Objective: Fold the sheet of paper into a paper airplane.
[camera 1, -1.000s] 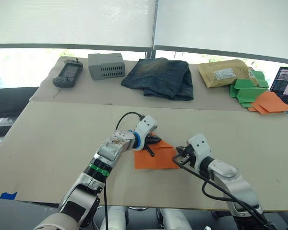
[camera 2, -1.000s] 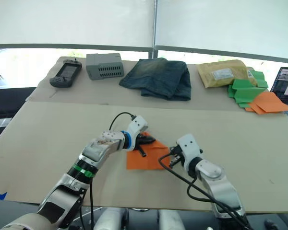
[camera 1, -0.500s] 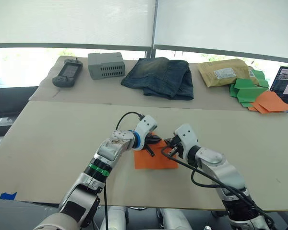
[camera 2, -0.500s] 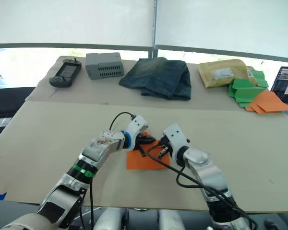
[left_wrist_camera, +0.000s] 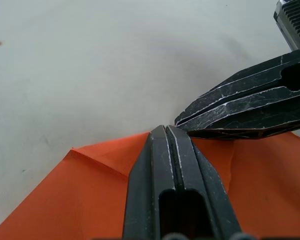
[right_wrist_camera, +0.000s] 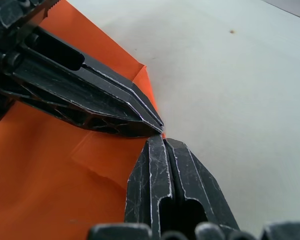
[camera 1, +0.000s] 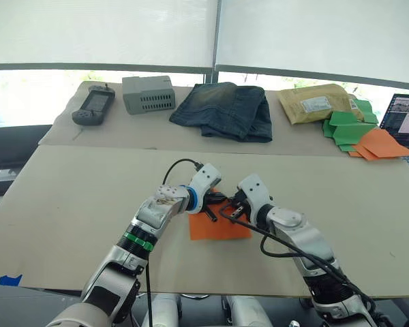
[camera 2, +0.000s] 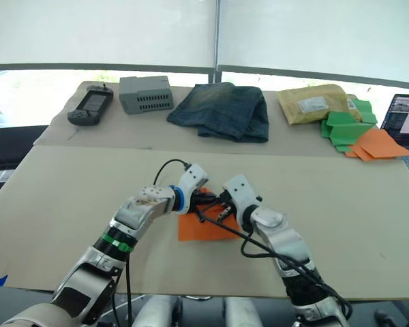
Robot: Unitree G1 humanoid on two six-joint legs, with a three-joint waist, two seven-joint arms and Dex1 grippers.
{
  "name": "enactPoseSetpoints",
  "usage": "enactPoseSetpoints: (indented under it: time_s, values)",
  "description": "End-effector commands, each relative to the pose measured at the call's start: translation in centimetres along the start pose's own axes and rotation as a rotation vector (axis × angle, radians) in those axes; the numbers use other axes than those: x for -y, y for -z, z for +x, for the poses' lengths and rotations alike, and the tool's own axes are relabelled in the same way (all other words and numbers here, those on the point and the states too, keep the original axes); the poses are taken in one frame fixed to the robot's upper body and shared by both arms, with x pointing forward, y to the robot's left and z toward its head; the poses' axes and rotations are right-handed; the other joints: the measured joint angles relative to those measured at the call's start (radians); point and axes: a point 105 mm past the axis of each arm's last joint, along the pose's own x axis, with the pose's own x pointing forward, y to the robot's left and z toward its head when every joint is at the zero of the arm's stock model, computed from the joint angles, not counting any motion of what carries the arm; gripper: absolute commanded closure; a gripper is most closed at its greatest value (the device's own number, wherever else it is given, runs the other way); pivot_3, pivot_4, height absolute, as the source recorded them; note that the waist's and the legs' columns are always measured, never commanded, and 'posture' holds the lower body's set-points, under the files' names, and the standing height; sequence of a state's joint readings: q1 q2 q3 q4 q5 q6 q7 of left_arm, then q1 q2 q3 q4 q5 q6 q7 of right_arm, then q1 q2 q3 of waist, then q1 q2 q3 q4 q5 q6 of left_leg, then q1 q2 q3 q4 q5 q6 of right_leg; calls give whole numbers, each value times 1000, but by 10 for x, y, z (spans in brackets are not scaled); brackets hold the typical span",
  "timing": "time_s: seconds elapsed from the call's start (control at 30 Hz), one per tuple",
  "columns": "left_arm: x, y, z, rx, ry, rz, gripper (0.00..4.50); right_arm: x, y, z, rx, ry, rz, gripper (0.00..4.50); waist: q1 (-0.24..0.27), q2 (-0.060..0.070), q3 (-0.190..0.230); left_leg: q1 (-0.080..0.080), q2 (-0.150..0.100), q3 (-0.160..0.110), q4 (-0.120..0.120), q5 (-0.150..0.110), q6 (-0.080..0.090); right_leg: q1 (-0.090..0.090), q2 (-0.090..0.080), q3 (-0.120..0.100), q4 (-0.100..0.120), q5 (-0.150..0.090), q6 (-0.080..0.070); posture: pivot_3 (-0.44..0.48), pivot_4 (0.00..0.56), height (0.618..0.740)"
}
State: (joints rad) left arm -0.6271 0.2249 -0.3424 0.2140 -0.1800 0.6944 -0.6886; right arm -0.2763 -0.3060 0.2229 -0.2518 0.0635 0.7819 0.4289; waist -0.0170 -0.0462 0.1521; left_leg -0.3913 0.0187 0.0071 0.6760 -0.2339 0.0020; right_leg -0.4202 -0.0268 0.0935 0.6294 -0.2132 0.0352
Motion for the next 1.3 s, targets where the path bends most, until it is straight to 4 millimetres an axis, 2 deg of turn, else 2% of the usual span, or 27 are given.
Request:
enactPoseSetpoints:
  time_s: [0.03,0.3,0.6,0.67,0.77,0.87,0.93,1.13,1.3]
  values:
    - [-8,9,0,-53,-33,12,4500,-1,37,-6,-134,9,99,4464,1,0,0,0,0,0,0,0,0,0,0,0,0,0,0,0,150,728]
    - [-7,12,2,-66,-21,28,4500,5,72,-27,-264,21,146,4464,5,0,-5,0,0,-1,0,0,0,1,0,-1,-1,-1,0,0,150,728]
    - [-9,15,2,-72,-20,33,4500,21,91,-48,-307,107,218,4464,8,-1,-6,1,-1,-2,-1,0,0,3,-1,-1,-3,-4,-6,0,150,728]
    - [-8,15,2,-73,-16,32,4500,26,82,-52,-274,124,205,4464,9,-1,-6,1,-1,-3,-1,0,0,4,-1,-1,-3,-5,-6,0,150,728]
    - [-7,15,2,-71,-14,31,4500,31,51,-52,-167,131,174,4464,8,-1,-6,0,-1,-3,-1,0,0,3,-1,-1,-4,-5,-6,0,150,728]
    - [-7,12,2,-65,-16,33,4500,30,20,-49,-65,111,136,4464,8,-1,-5,-1,-1,-3,-1,0,0,2,-1,-1,-3,-5,-6,0,150,728]
    - [-7,11,2,-62,-16,34,4500,25,9,-45,-45,86,111,4464,7,0,-5,-2,-1,-3,-1,0,0,0,-1,-1,-3,-5,-6,0,150,728]
    - [-5,4,6,-47,-15,36,4500,12,13,-24,-56,46,122,4464,7,0,-5,-4,-2,-4,-1,0,0,-1,-1,-1,-3,-3,-3,0,150,728]
    - [-2,-1,9,-33,-9,42,4500,8,15,-17,-68,35,104,4464,6,0,-5,-4,-2,-3,-1,0,1,-1,-2,0,-4,-3,-2,0,150,728]
